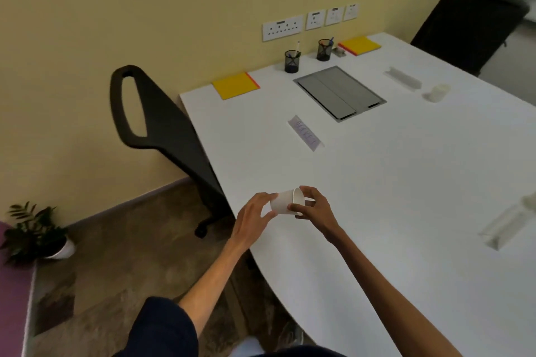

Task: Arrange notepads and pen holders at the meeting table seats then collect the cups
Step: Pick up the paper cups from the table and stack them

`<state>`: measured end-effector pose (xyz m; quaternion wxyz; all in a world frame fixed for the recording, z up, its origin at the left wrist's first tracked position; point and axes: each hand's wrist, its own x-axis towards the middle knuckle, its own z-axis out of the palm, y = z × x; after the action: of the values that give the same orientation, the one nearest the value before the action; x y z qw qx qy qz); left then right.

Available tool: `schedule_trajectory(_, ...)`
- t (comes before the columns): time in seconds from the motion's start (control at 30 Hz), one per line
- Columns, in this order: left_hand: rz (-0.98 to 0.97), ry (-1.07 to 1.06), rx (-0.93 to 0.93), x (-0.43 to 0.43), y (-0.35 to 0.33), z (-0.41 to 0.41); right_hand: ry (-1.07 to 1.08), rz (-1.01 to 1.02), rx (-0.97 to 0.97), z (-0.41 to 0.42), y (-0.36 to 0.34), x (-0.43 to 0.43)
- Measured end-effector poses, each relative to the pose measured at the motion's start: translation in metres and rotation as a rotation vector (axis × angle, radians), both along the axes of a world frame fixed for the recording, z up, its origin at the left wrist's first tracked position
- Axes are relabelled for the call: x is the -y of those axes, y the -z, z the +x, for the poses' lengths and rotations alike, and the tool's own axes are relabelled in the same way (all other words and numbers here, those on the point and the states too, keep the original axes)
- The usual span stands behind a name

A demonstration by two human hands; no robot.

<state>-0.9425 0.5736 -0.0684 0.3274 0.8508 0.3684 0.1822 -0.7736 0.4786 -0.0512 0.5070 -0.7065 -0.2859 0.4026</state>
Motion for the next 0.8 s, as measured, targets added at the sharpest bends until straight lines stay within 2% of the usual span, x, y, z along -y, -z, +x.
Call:
schedule_trajectory(0.17,-0.027,0.098,0.000,-0.027,0.003,0.043,0.104,-0.014,0.033,0.033,0.002,-0.013)
schedule_trajectory(0.5,-0.056,0.310,-0.023,-0.078,0.012,0.138,0.271,-0.103,0.256,0.099,0.012,-0.035)
schedule_trajectory(0.67,0.040,0.359,-0.083,-0.115,0.020,0.173,0.413,-0.141,0.320,0.128,0.010,-0.066)
schedule_trajectory(0.8,0.134,0.391,-0.184,-0.151,0.035,0.192,0.444,-0.190,0.387,0.147,0.014,-0.090)
